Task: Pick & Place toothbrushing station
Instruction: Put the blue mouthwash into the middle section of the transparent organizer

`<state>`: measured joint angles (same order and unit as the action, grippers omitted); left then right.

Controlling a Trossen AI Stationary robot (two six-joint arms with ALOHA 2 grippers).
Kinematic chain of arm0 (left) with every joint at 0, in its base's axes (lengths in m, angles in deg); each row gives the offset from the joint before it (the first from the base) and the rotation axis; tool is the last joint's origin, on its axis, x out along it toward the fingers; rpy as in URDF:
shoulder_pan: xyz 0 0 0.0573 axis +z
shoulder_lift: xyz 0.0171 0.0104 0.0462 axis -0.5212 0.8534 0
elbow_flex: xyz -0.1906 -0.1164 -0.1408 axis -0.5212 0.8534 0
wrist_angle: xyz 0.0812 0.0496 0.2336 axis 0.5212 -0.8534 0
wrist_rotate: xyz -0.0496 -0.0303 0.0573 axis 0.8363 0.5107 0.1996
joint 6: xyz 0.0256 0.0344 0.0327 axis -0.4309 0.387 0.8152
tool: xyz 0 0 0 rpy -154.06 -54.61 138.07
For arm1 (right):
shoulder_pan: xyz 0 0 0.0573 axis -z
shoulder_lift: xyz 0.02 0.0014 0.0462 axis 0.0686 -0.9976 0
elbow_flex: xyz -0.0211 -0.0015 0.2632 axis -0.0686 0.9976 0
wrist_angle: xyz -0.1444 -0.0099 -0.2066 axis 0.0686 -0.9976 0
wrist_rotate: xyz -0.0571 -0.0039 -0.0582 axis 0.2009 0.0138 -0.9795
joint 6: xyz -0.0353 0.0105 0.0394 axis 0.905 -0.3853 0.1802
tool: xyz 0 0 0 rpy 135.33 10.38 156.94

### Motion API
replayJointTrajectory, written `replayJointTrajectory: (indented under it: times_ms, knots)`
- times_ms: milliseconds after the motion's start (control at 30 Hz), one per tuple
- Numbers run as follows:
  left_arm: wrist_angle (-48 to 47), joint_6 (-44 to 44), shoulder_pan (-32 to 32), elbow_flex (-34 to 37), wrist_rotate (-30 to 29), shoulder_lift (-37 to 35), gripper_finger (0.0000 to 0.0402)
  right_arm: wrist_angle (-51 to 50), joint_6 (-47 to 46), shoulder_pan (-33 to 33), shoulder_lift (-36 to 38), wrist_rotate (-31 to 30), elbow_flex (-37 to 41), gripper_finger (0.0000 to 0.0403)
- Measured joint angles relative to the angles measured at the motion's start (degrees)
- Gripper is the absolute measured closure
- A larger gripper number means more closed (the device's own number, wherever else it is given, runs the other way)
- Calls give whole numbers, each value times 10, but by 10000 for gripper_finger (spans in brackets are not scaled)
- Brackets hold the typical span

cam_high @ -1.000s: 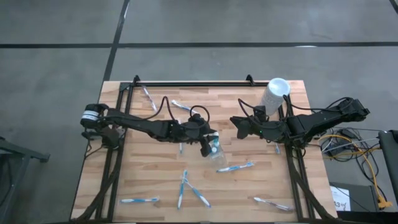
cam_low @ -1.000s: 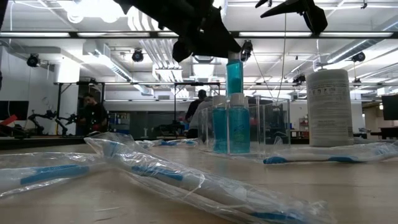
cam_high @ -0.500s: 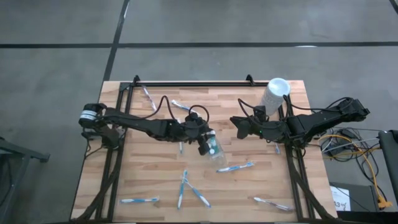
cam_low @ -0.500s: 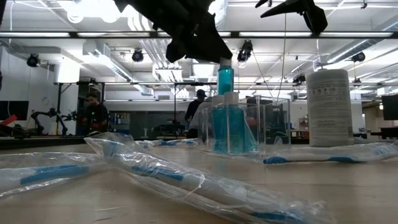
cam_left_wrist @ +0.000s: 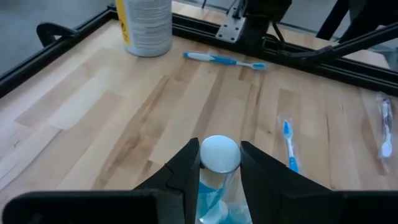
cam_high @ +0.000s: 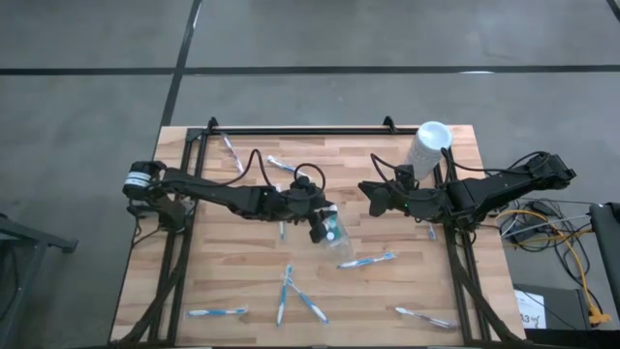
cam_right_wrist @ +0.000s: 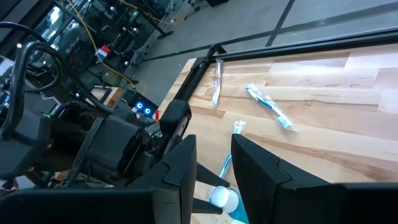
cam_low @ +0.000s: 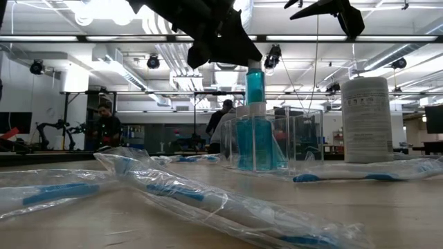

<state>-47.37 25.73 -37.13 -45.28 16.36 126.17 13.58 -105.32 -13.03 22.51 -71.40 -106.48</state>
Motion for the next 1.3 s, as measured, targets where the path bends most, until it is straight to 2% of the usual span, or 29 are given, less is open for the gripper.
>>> replayJointTrajectory:
  times_ms: [333, 767, 1033, 1300]
  knots:
    - [2, 1, -1, 0, 1, -3, 300, 0, 0, 0, 0, 0, 0, 305]
    - [-59, -3, -2, -1, 9, -32, 300, 0, -1, 0, 0, 0, 0, 305]
    - [-17, 6, -4, 0, 22, -29, 300, 0, -1, 0, 0, 0, 0, 305]
    - [13, 2, -5, 9, 61, -27, 300, 0, -1, 0, 0, 0, 0, 305]
